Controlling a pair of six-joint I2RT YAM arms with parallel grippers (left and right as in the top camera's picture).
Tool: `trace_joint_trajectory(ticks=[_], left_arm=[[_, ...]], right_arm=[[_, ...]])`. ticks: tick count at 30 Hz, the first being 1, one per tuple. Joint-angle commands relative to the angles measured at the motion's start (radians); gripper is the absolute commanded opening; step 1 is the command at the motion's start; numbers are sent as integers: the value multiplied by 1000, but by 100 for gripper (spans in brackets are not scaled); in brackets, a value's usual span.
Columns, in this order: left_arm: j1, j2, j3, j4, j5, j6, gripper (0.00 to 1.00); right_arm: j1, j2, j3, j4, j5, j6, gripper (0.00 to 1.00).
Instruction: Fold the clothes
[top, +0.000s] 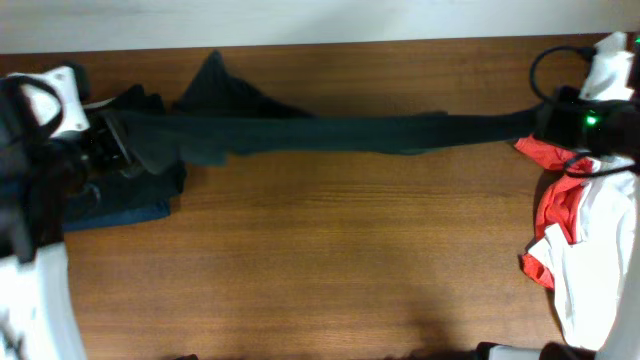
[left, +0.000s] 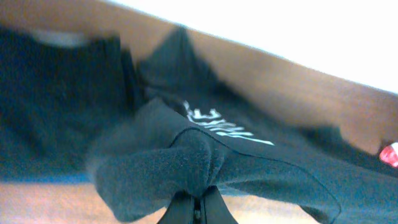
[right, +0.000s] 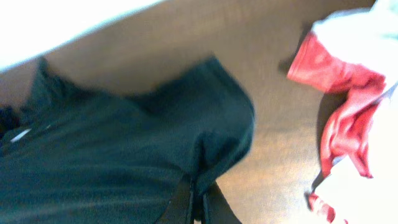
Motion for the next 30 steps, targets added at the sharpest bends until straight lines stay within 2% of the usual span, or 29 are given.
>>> trace_joint_trajectory(ticks=[1, 4, 7, 10, 13, 15, 17, 21, 23, 25, 26, 29, 30], left_arm=[[6, -114, 95, 17, -4, 27, 0], [6, -192, 100, 90, -7, 27, 0], [5, -177, 99, 132, -2, 23, 0], [5, -38, 99, 156, 52, 19, 0], [-23, 150, 99, 253, 109, 20, 0], [-70, 327, 100, 435, 109, 21, 0], [-89, 417, 100, 609, 109, 20, 0], [-87, 454, 109, 955, 108, 20, 0], [-71, 454, 192, 1059, 90, 19, 0], [-56, 454, 301, 1032, 71, 19, 0], [-55, 454, 363, 956, 71, 19, 0], [-55, 446, 448, 603, 71, 20, 0], [-55, 444, 447, 418, 71, 21, 0]], right_arm=[[-11, -84, 126, -1, 90, -14, 4], [-11, -113, 238, 6, 130, -13, 4], [-11, -89, 246, 38, 130, -14, 4], [-9, 33, 246, 49, 129, -14, 4], [-9, 200, 246, 117, 129, -14, 4], [-9, 316, 246, 244, 117, -13, 4], [-9, 369, 246, 375, 118, -10, 4], [-10, 360, 251, 690, 118, 45, 4], [-11, 342, 275, 752, 140, 48, 4], [-12, 327, 299, 726, 189, 45, 4], [-16, 321, 299, 672, 232, 43, 4], [-18, 330, 299, 436, 391, 43, 4], [-18, 343, 294, 336, 432, 43, 4]])
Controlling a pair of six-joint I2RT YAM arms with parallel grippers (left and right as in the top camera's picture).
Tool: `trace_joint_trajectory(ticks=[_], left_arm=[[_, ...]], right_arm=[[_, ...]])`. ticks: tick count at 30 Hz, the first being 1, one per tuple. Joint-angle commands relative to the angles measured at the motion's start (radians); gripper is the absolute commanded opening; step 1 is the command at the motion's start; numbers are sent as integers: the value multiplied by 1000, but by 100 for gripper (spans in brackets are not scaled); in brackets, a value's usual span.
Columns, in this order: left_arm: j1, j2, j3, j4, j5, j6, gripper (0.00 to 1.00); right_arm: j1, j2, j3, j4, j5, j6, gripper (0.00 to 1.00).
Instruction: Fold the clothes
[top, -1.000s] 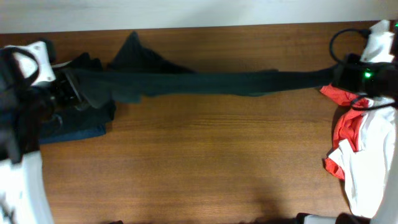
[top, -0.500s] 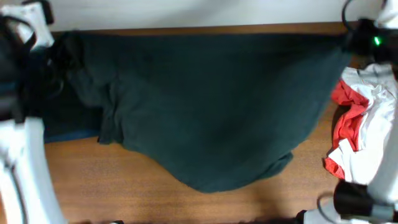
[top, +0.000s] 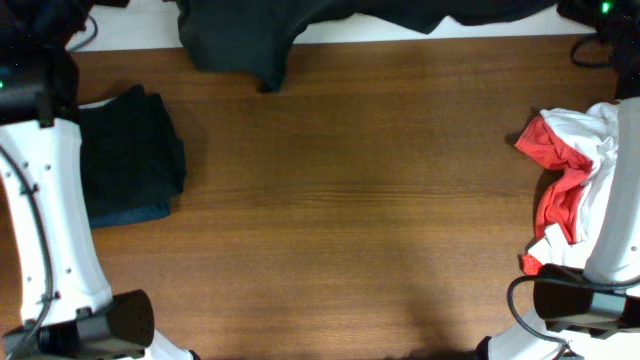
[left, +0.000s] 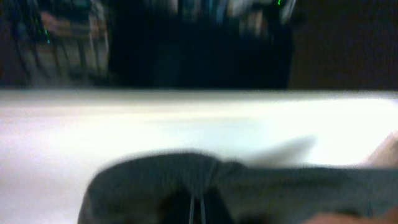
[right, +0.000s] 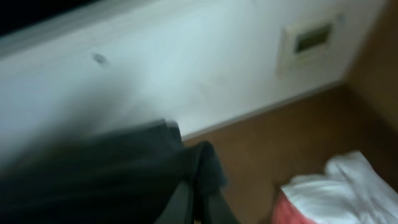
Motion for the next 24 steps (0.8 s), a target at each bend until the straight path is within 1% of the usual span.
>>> trace_joint_trajectory(ticks=[1, 2, 3, 4, 5, 6, 7, 8, 10, 12, 15, 17, 20, 21, 23, 24], left_arm=[[30, 0, 20, -436, -85, 5, 0], [27, 20, 20, -557, -85, 5, 0], [24, 45, 20, -678, -85, 21, 0], [23, 84, 19, -821, -93, 46, 0], [23, 116, 19, -921, -101, 68, 0], [22, 154, 14, -1009, -128, 68, 0], [19, 190, 2, -1069, -164, 68, 0], [9, 236, -29, -1109, -173, 68, 0], [-24, 276, -142, -1115, -178, 80, 0], [-56, 276, -333, -1087, -198, 79, 0], [-61, 261, -636, -1008, -229, 79, 0], [-60, 223, -780, -936, -235, 78, 0], [-59, 96, -966, -842, -260, 50, 0], [-58, 65, -990, -835, -261, 43, 0], [-58, -72, -1050, -835, -261, 40, 0], [-54, -163, -1059, -855, -275, 18, 0]], right_arm=[[-24, 24, -9, -185, 232, 7, 4], [-24, 35, -30, -263, 232, 7, 4], [-23, 41, -43, -305, 227, 8, 4], [-22, 59, -90, -398, 219, 7, 4], [-22, 65, -121, -433, 210, 7, 4], [-22, 73, -179, -472, 182, 7, 4], [-22, 74, -232, -489, 162, 7, 4], [-22, 74, -323, -495, 145, 8, 4], [-23, 74, -471, -495, 146, 8, 4], [-24, 74, -620, -495, 154, 8, 4], [-24, 74, -787, -492, 202, 49, 4], [-33, 74, -864, -472, 209, 71, 4], [-71, 58, -944, -464, 209, 114, 4], [-88, 34, -962, -459, 209, 124, 4], [-128, -39, -983, -452, 209, 132, 4], [-154, -91, -990, -453, 205, 132, 4]])
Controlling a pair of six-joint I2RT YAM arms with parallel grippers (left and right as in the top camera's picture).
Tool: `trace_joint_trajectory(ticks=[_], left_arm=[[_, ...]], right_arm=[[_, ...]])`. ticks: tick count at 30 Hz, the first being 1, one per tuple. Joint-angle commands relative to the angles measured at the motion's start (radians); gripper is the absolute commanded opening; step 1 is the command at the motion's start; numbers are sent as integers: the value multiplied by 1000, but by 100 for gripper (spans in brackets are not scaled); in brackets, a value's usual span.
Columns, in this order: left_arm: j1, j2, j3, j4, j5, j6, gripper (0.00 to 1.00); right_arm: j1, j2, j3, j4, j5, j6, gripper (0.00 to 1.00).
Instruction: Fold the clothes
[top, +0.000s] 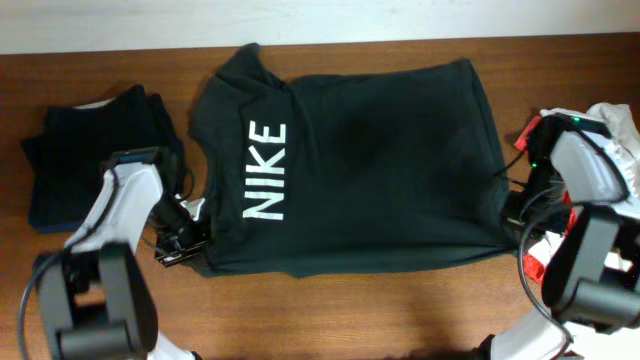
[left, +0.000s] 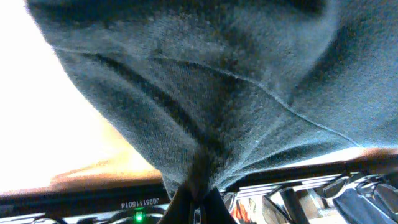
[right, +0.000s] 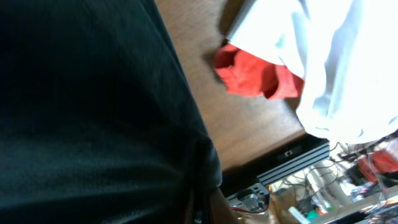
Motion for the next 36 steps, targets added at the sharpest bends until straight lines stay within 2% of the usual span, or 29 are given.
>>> trace_joint_trajectory(ticks=[1, 5, 7, 10, 12, 17, 20, 21, 22, 23, 24, 26, 27, 29, 30, 33, 36], left_arm=[[22, -245, -28, -39, -56, -59, 0], [69, -484, -28, -40, -40, -63, 0], [70, -521, -28, 50, -36, -105, 0], [70, -477, -28, 246, -2, -136, 0], [70, -372, -28, 400, -3, -163, 0], [70, -186, -28, 654, 20, -163, 0], [70, -109, -28, 780, 21, -163, 2], [70, -92, -28, 805, 21, -163, 7], [63, -53, -28, 853, 21, -163, 29], [56, -34, -28, 863, 21, -163, 67], [51, -29, -28, 863, 21, -163, 75], [49, -27, -28, 863, 20, -163, 75], [49, -27, -28, 865, 21, -163, 75], [47, -27, -28, 840, 21, -163, 75], [47, -27, -28, 826, 20, -163, 76], [47, -27, -28, 771, 20, -163, 75], [47, -27, -28, 756, 20, -163, 75]], right_arm=[[-60, -162, -11, -9, 35, 26, 4], [-58, -251, -11, -21, 35, 26, 4], [-58, -248, -11, 32, 17, 26, 4], [-58, -248, -11, 211, -77, 3, 7], [-56, -248, -11, 371, -117, 3, 8], [-56, -236, -11, 606, -221, 3, 11], [-39, -190, -11, 683, -241, 3, 11], [-29, -171, -11, 702, -244, -8, 11], [6, -123, -11, 744, -250, -31, 11], [16, -107, -11, 747, -249, -31, 15], [19, -99, -11, 745, -251, -30, 16], [29, -87, -11, 732, -256, -36, 16], [38, -86, -11, 724, -306, -92, 16], [64, -86, -17, 707, -372, -167, 22], [78, -86, -24, 706, -371, -179, 24], [152, -71, -110, 782, -370, -189, 37], [174, -15, -140, 812, -370, -188, 41]])
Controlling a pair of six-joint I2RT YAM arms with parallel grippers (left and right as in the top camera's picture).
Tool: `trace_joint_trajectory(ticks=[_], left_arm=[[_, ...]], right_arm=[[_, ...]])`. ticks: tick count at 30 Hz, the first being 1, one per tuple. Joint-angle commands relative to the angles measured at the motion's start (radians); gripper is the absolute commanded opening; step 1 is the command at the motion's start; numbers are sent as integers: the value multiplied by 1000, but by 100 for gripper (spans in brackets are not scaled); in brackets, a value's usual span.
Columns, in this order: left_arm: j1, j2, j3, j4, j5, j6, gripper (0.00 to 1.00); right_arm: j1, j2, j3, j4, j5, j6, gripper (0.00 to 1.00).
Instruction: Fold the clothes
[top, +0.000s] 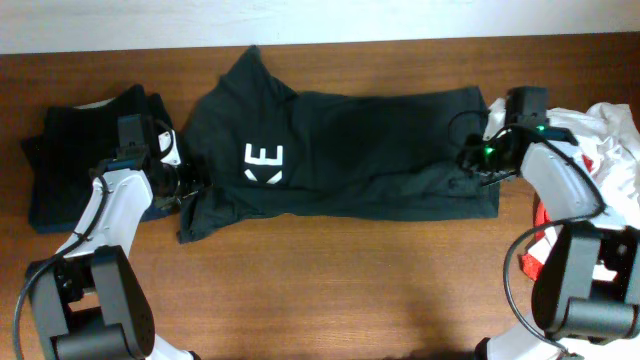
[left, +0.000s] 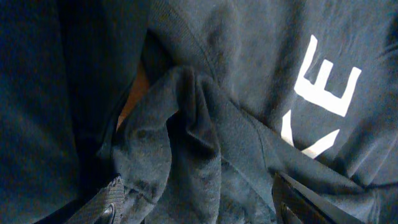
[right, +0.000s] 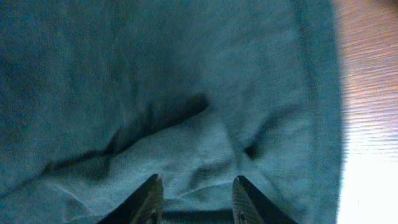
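A dark T-shirt (top: 350, 150) lies across the far half of the table, folded lengthwise, with only the white letters "KE" (top: 265, 160) showing. At the shirt's left end, by the bunched sleeve, my left gripper (top: 185, 187) is open. In the left wrist view the left gripper (left: 199, 208) has its fingers (left: 109, 208) wide apart, with rumpled cloth (left: 186, 143) between them. My right gripper (top: 478, 160) rests at the shirt's right end. In the right wrist view the right gripper (right: 196, 199) is open too, just over the dark cloth (right: 186, 93).
A stack of folded dark clothes (top: 90, 160) sits at the far left, next to my left arm. A pile of white and red clothes (top: 590, 200) lies at the right edge. Bare wooden table (top: 330, 290) fills the near half.
The shirt was spread flat with all of "NIKE" showing and both grippers shut on its near corners. Now its near part is folded over, the grippers are farther back, and both are open.
The shirt was first stretched as a bunched strip between both shut grippers over the table's far side. Then it was held beyond the far edge. Then it lay spread flat, logo up. Now it is folded lengthwise and released.
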Motion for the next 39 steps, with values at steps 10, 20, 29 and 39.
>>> trace_joint_trajectory(ticks=[10, 20, 29, 39], left_arm=[[-4, 2, 2, -13, -6, 5, 76], [-4, 2, 2, -16, -6, 5, 75], [-4, 2, 2, -22, -6, 5, 75], [-4, 2, 2, -23, -6, 5, 75]], right_arm=[[13, 174, -27, 28, 0, -13, 4], [-26, 138, 70, -71, 11, -10, 6], [-27, 138, 70, -74, 12, -10, 16], [-27, 138, 121, -98, 11, -10, 9]])
